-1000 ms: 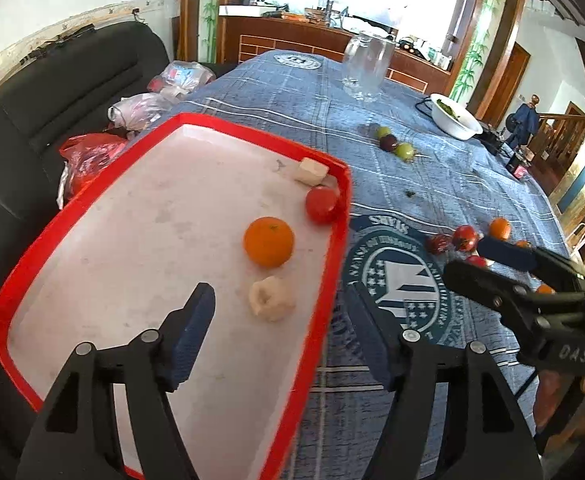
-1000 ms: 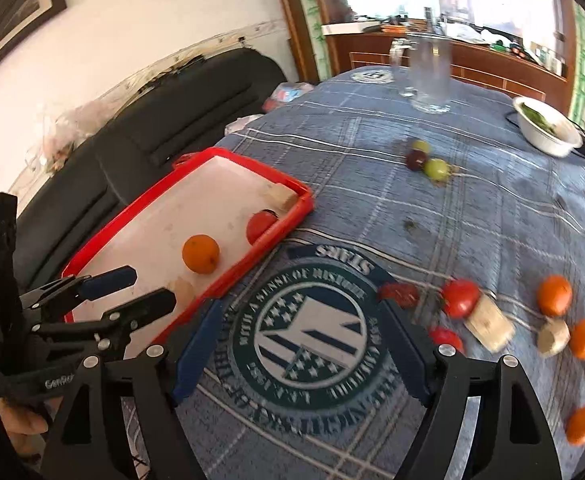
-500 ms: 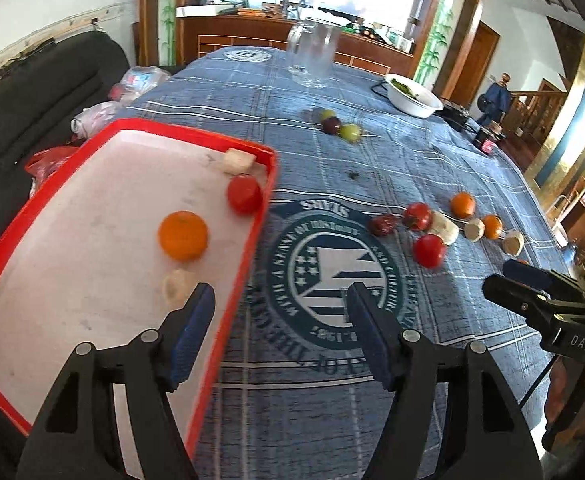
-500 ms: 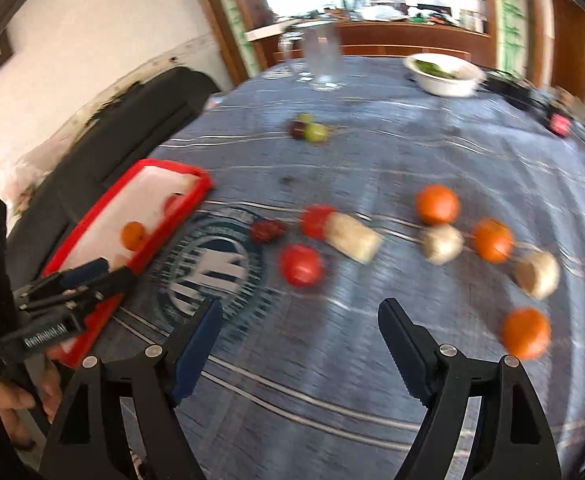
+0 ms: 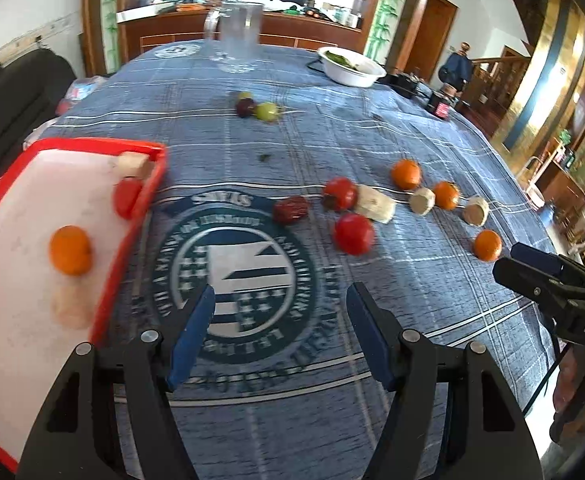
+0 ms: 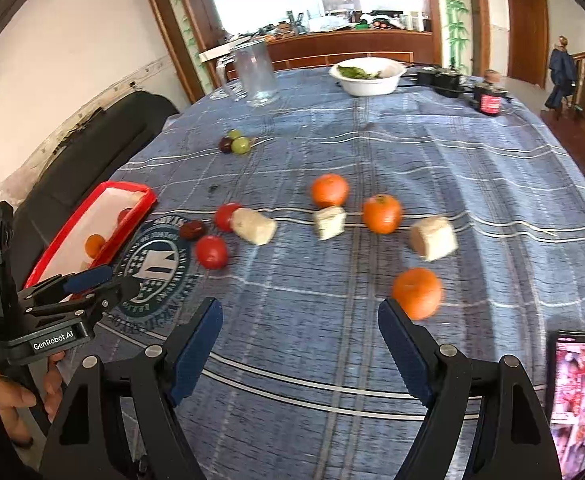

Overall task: Organize fruits
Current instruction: 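Move both open grippers back over the remaining fruit, then grasp an orange with the right gripper while the left grasps a red tomato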

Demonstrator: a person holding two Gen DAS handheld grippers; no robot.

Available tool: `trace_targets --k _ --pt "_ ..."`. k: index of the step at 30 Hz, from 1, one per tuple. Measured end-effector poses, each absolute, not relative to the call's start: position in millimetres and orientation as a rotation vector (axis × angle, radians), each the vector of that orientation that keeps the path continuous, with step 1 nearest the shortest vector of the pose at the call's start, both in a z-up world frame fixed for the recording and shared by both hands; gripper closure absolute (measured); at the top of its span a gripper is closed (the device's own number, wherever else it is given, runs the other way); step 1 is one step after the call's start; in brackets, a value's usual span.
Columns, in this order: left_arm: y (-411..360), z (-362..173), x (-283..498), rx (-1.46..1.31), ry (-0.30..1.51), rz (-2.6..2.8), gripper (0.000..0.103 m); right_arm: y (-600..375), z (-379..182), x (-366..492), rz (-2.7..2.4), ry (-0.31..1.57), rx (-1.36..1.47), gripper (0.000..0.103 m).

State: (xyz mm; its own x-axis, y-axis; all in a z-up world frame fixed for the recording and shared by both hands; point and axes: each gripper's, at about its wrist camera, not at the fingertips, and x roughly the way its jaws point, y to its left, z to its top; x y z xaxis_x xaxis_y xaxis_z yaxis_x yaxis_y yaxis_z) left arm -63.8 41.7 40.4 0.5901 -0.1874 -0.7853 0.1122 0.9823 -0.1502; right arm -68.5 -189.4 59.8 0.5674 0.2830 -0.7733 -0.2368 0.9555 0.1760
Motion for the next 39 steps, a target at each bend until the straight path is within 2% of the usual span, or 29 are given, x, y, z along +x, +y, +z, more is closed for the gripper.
trace_targets --k 13,19,22,27,28,30,31,33,39 --pt "6 28 -36 -0.058 0.955 -0.263 0.035 -234 47 -52 0.178 0.935 0.090 0.023" --pt "-6 22 -19 -0.047 0.963 -0.286 0.036 -237 37 -45 0.148 0.958 0.083 0.035" --pt "-12 22 -12 -0.037 0.948 -0.292 0.042 -240 33 -41 0.138 0.966 0.083 0.042" --pt "-21 15 -1 -0.019 0.963 -0.298 0.065 -241 25 -34 0.132 0.982 0.081 0.051" --pt "-21 14 -1 -0.017 0.962 -0.290 0.066 -241 23 -33 0.129 0.985 0.079 0.053" --pt "-20 12 -1 -0.012 0.947 -0.278 0.075 -242 20 -30 0.121 0.992 0.079 0.060" --pt "-18 11 -1 -0.023 0.944 -0.283 0.075 -242 18 -30 0.124 0.992 0.083 0.060" --pt "-13 11 -2 -0.056 0.943 -0.293 0.075 -242 18 -29 0.138 0.990 0.091 0.068" --pt "-2 12 -13 -0.081 0.942 -0.287 0.075 -239 24 -36 0.133 0.964 0.099 0.069"
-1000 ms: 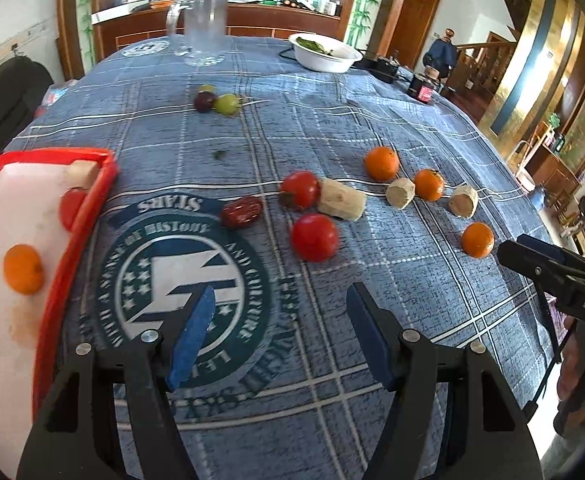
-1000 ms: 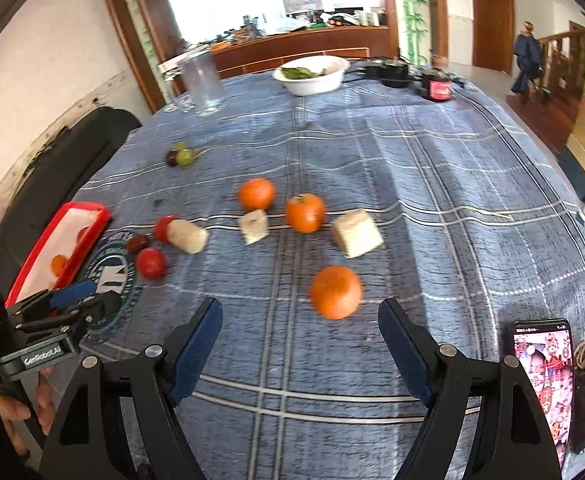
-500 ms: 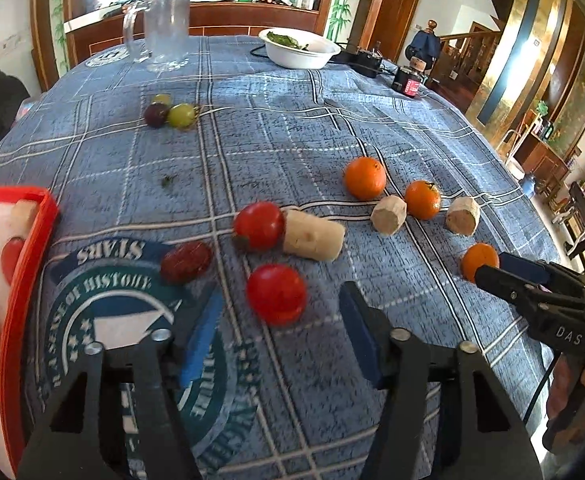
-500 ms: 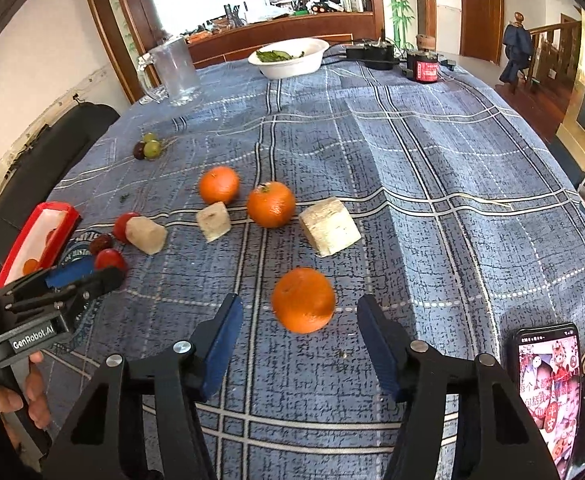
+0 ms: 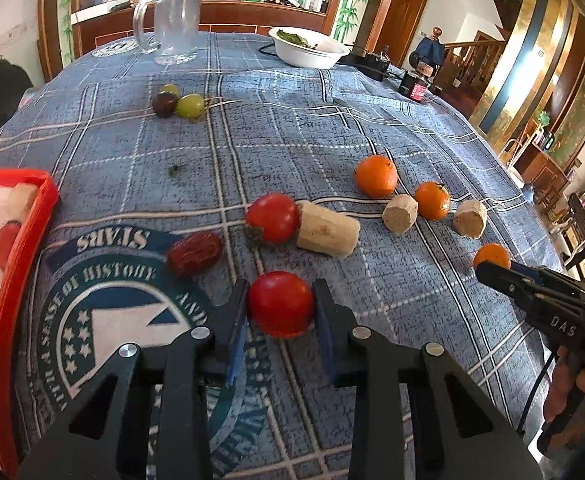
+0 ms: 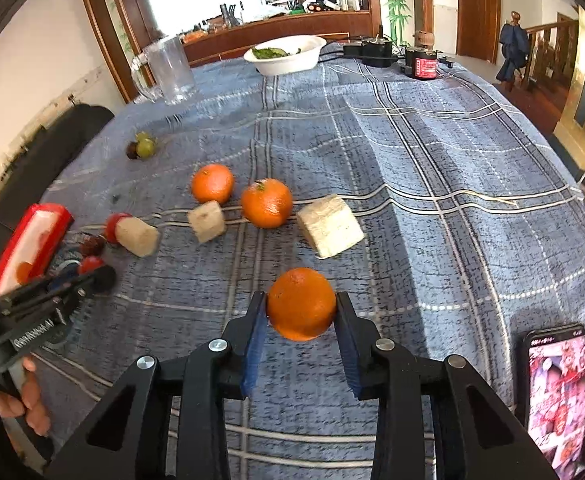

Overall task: Organize fruits
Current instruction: 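Grasp an orange with the right gripper while the left grasps a red tomato, then carry the tomato into the red tray and open the left gripper while the right releases the orange there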

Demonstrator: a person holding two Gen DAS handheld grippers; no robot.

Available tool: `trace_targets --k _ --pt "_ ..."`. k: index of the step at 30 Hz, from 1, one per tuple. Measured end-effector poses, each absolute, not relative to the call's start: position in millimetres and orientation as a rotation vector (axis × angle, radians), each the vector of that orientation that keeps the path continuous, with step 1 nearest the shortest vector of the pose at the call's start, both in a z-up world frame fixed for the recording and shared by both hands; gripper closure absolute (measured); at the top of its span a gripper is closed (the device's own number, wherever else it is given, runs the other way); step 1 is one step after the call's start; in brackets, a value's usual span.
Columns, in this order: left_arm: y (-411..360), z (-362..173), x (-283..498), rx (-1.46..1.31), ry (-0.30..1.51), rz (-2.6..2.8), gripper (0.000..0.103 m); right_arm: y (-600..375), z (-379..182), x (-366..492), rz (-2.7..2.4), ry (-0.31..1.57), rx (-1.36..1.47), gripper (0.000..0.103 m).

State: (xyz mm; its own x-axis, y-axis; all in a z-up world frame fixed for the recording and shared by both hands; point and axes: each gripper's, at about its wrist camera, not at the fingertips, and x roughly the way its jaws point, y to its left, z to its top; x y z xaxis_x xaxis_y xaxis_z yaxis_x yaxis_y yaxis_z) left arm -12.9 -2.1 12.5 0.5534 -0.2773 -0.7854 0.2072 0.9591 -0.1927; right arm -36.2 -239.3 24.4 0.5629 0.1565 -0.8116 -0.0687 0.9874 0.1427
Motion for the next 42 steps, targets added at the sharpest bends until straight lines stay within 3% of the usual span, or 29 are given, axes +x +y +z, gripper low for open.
trace_targets --k 30,42 --pt "60 48 -72 -0.075 0.869 -0.167 0.074 -135 51 -61 0.414 0.921 0.007 0.069" --pt "143 74 -106 -0.136 0.822 -0.038 0.074 -93 76 -55 0.591 0.930 -0.014 0.069"
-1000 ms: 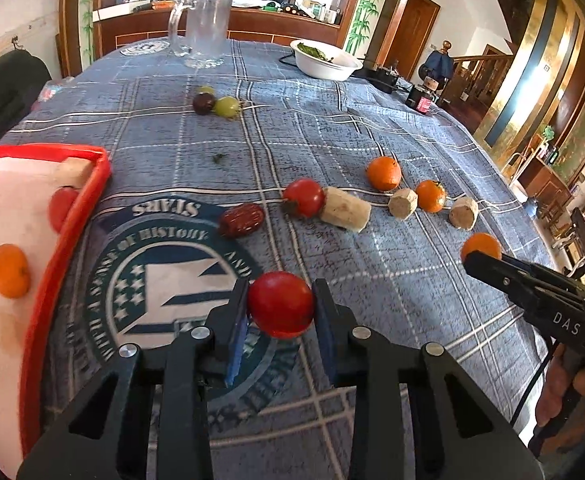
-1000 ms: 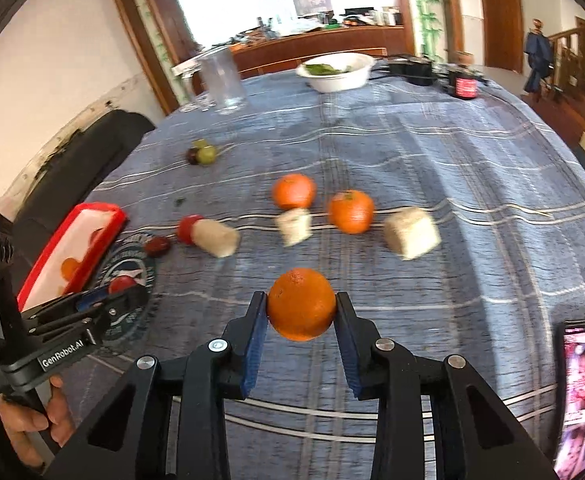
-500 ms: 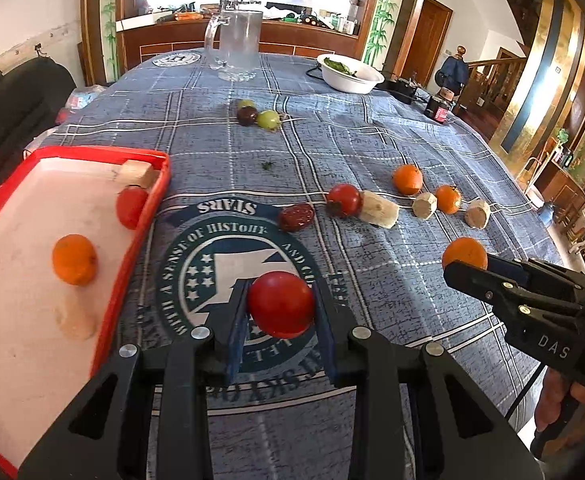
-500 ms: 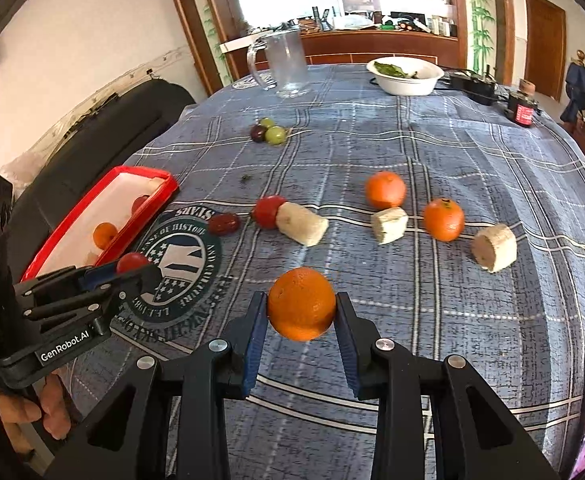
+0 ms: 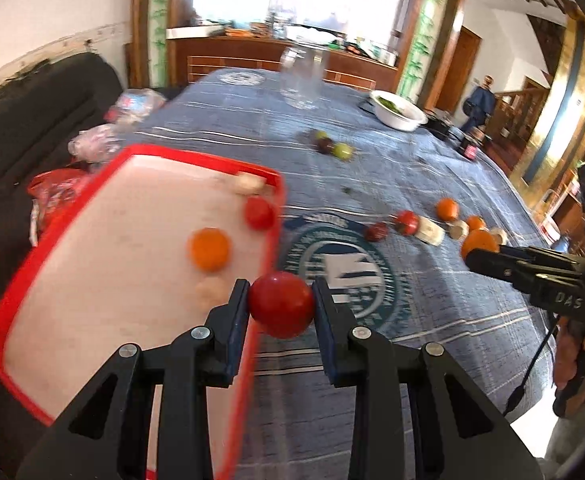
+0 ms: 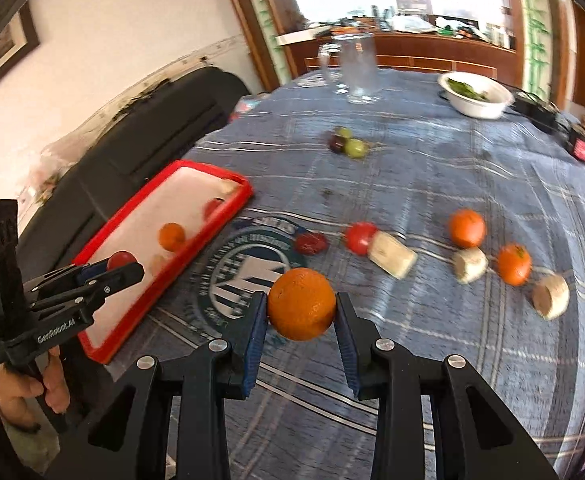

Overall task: Organize fruits
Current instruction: 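Carry the tomato into the red tray and open the left gripper while the right releases the orange there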

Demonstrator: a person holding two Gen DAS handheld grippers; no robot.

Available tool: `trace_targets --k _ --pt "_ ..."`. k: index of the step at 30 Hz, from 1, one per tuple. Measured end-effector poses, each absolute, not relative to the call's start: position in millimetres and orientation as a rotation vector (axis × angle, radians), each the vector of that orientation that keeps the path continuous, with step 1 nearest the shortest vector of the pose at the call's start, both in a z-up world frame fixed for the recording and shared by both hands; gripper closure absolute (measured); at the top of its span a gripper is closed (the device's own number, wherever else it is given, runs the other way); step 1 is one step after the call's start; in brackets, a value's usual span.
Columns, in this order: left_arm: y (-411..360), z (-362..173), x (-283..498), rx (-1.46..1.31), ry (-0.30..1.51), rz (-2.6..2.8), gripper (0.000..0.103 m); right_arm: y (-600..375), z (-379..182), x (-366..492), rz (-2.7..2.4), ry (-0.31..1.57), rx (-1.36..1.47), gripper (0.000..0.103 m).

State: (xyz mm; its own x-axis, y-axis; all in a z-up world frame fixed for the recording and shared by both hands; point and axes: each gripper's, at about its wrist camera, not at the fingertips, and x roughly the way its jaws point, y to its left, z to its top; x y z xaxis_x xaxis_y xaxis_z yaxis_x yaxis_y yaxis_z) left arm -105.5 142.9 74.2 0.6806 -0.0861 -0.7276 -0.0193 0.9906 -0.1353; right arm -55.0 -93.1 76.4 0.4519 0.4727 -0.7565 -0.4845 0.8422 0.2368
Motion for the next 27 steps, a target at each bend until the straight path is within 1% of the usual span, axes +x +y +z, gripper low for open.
trace_targets --k 7,15,22,27 --pt "180 74 -103 -0.187 0.814 0.038 0.074 -58 92 -49 0.716 0.905 -0.046 0.069" --pt "197 62 -94 -0.207 0.844 0.065 0.074 -12 92 -25 0.826 0.920 -0.063 0.069" --pt "211 70 -81 -0.181 0.842 0.091 0.074 25 84 3 0.894 0.951 -0.051 0.069" --pt "221 61 -68 -0.197 0.868 0.095 0.074 54 72 21 0.922 0.969 -0.044 0.069"
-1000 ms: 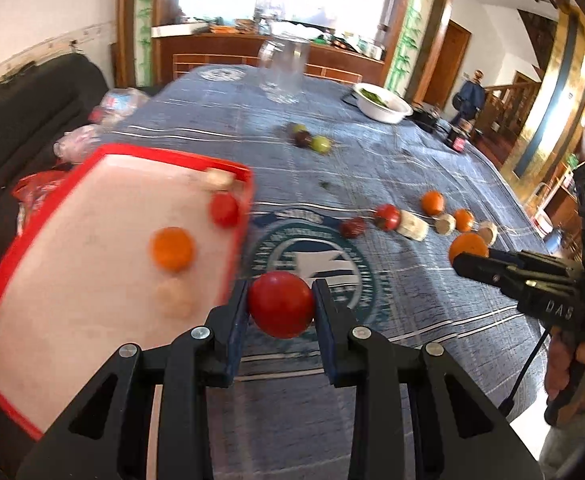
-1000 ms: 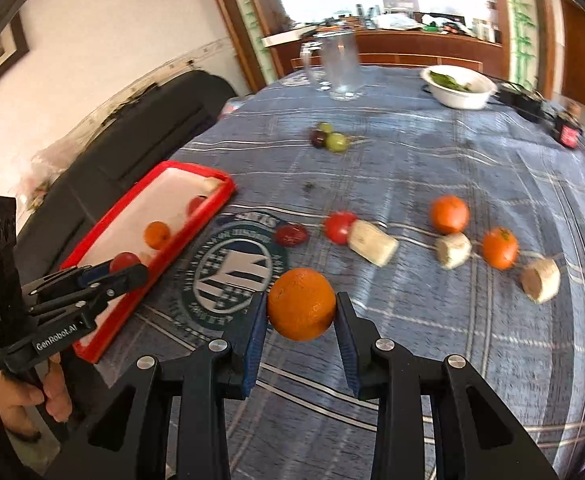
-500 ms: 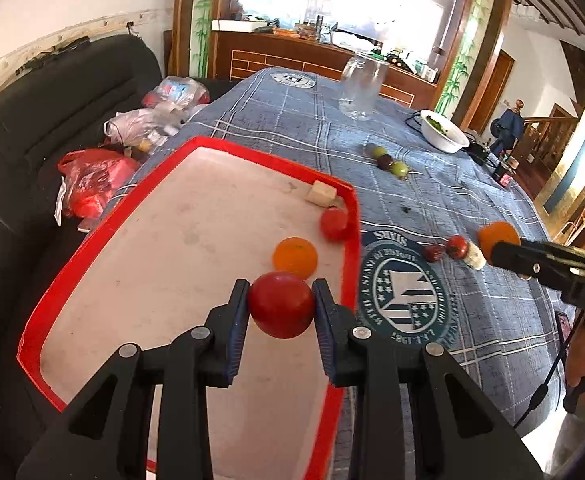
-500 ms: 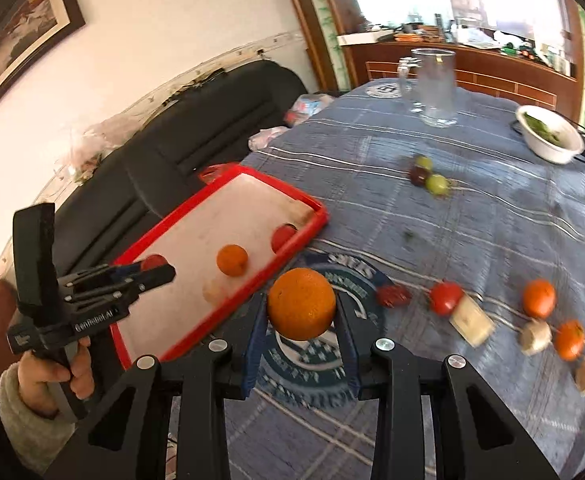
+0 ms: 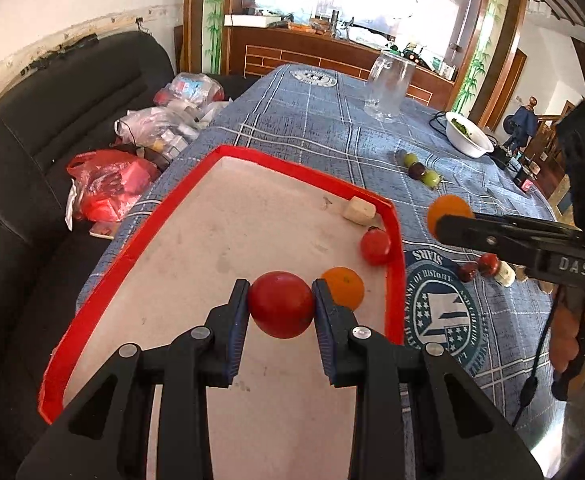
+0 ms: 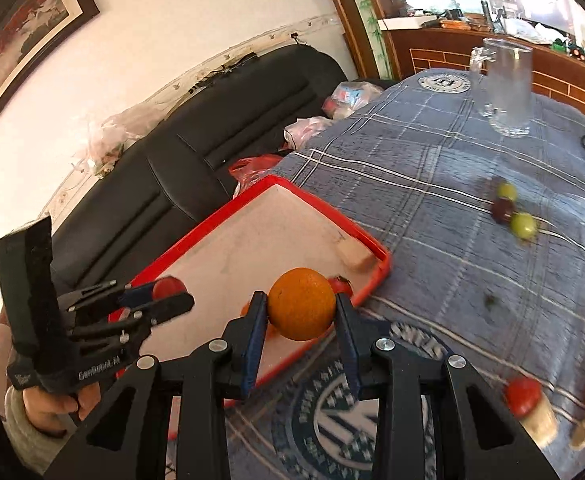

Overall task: Organize fruits
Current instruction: 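Carry the tomato into the red tray and open the left gripper while the right releases the orange there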

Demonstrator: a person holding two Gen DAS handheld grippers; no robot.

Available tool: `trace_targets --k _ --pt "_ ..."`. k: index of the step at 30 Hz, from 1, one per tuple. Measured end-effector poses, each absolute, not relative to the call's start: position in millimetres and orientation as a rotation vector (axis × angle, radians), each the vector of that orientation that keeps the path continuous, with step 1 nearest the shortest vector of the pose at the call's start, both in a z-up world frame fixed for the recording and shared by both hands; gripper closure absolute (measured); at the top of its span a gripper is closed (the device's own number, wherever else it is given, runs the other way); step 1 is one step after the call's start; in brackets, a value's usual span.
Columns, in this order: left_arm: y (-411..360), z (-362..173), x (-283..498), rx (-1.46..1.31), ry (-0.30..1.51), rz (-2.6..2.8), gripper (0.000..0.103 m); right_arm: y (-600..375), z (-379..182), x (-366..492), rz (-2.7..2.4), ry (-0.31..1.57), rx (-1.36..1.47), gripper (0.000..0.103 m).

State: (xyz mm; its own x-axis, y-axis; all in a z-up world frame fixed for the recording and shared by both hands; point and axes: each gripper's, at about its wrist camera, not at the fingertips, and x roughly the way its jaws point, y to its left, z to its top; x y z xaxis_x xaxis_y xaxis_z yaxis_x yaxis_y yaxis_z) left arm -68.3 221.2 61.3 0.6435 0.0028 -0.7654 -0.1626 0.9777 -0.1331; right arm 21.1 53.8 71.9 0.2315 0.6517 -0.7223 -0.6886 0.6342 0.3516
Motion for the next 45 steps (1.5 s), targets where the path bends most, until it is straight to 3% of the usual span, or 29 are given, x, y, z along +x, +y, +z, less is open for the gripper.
trace_targets --k 21,45 --pt "228 40 -35 -0.233 0.959 0.087 0.074 132 19 62 0.904 1.083 -0.104 0.069" --pt "223 25 -27 -0.229 1.021 0.098 0.074 142 10 60 0.872 1.049 -0.184 0.067"
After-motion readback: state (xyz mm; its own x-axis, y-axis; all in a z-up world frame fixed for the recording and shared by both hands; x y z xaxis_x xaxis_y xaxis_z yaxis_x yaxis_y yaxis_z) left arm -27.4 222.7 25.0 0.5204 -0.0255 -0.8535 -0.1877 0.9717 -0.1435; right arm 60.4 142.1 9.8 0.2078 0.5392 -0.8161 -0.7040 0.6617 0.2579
